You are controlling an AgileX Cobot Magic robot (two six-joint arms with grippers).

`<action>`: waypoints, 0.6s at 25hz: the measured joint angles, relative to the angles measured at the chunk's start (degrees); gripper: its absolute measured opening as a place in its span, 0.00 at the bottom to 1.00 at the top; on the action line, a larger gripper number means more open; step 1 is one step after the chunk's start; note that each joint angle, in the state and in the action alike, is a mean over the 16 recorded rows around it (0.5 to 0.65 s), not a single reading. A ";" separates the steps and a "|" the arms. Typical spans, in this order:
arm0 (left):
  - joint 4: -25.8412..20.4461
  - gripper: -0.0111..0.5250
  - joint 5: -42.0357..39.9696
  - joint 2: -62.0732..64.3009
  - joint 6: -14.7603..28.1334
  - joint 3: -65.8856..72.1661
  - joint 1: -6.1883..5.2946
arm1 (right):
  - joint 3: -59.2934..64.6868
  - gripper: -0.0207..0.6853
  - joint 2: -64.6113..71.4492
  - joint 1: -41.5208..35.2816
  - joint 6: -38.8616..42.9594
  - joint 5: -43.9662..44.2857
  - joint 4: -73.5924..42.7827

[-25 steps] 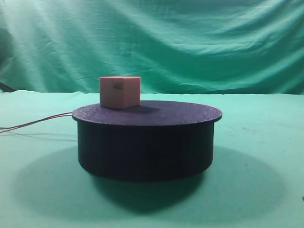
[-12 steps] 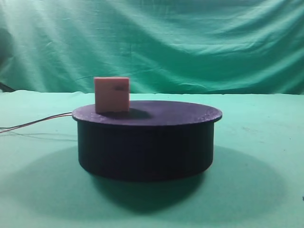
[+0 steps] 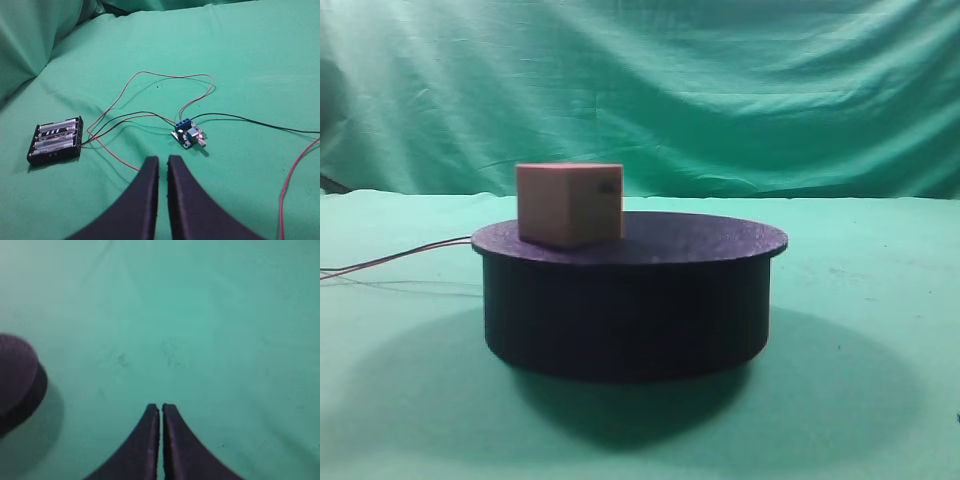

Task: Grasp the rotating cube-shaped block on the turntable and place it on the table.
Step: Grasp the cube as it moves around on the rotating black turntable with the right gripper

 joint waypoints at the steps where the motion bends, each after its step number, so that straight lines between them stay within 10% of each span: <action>1: 0.00 0.02 0.00 0.00 0.00 0.00 0.00 | -1.19 0.03 2.40 1.84 0.38 0.22 0.04; 7: 0.00 0.02 0.00 0.00 0.00 0.00 0.00 | -8.37 0.14 15.54 11.59 5.47 0.62 -2.46; 15: 0.00 0.02 0.00 0.00 0.00 0.00 0.00 | -15.61 0.58 27.32 17.77 9.17 0.44 -5.14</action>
